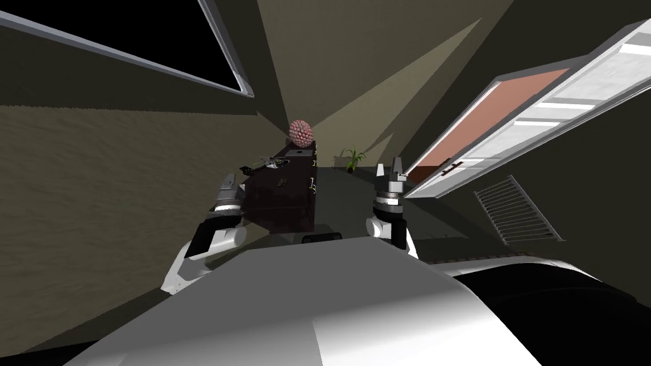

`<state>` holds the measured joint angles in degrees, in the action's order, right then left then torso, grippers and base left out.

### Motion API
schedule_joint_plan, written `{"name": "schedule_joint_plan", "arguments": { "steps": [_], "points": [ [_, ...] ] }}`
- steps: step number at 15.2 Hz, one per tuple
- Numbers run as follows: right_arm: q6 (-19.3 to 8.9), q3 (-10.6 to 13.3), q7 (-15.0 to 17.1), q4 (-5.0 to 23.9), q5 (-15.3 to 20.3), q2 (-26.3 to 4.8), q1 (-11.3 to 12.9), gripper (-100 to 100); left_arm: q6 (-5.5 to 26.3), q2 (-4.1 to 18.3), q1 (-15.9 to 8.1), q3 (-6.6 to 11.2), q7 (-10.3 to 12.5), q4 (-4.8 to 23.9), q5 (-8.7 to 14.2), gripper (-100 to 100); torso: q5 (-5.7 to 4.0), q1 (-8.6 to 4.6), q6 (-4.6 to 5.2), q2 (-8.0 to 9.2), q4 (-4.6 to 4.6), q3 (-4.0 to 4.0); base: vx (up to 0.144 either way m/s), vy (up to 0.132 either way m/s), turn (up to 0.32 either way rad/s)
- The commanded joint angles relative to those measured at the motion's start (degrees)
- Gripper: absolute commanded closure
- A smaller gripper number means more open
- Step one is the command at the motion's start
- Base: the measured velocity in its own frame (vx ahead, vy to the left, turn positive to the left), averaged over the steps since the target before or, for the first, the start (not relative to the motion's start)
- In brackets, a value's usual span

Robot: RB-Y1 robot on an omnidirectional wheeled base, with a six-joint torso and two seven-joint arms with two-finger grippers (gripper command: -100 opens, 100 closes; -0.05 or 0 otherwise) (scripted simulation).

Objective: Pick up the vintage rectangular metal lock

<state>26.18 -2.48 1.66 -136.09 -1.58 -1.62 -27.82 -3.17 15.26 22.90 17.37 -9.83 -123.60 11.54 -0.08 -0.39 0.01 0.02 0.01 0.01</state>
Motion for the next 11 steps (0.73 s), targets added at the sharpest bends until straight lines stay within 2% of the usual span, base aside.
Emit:
{"name": "schedule_joint_plan", "arguments": {
  "steps": [1, 2, 3, 6, 7, 10, 11],
  "points": [
    [0.0, 0.0, 0.0, 0.0, 0.0, 0.0, 0.0, 0, 2.9, 0.3, -0.7, 0.92, -1.3, 0.5, 0.6, -100, 0.00, 0.00, 0.00, 0.00, 0.00, 0.00, -0.001, -0.131, -0.056],
    [0.0, 0.0, 0.0, 0.0, 0.0, 0.0, 0.0, 0, 3.8, 0.3, -0.7, 0.92, -1.3, 0.5, 0.6, -100, -0.02, -0.08, 0.00, 0.00, 0.00, 0.00, 0.000, -0.099, -0.016],
    [0.0, 0.0, 0.0, 0.0, 0.0, 0.0, 0.0, 0, 5.2, 1.2, -1.4, 2.56, -2.7, 1.3, 1.8, -100, -0.02, -0.05, -0.01, 0.00, 0.00, 0.00, -0.002, -0.135, -0.058],
    [0.0, 0.0, 0.0, 0.0, 0.0, 0.0, 0.0, 0, 7.8, 1.2, -1.4, 2.56, -2.7, 1.3, 1.8, -100, -0.04, -0.10, -0.01, -0.01, 0.00, 0.00, 0.007, -0.099, -0.018],
    [0.0, 0.0, 0.0, 0.0, 0.0, 0.0, 0.0, 0, 9.5, 2.0, -2.2, 4.22, -4.1, 2.0, 3.0, -100, -0.01, 0.05, -0.01, -0.02, 0.00, -0.01, 0.019, -0.084, -0.061],
    [0.0, 0.0, 0.0, 0.0, 0.0, 0.0, 0.0, 0, 11.9, 2.0, -2.2, 4.22, -4.1, 2.0, 3.0, -100, -0.01, 0.01, -0.01, -0.05, -0.01, -0.03, 0.012, -0.083, -0.021],
    [0.0, 0.0, 0.0, 0.0, 0.0, 0.0, 0.0, 0, 13.8, 2.8, -2.9, 5.87, -5.5, 2.8, 4.1, -100, 0.01, 0.11, -0.02, -0.02, -0.01, -0.01, 0.012, -0.084, -0.056]
  ]
}}
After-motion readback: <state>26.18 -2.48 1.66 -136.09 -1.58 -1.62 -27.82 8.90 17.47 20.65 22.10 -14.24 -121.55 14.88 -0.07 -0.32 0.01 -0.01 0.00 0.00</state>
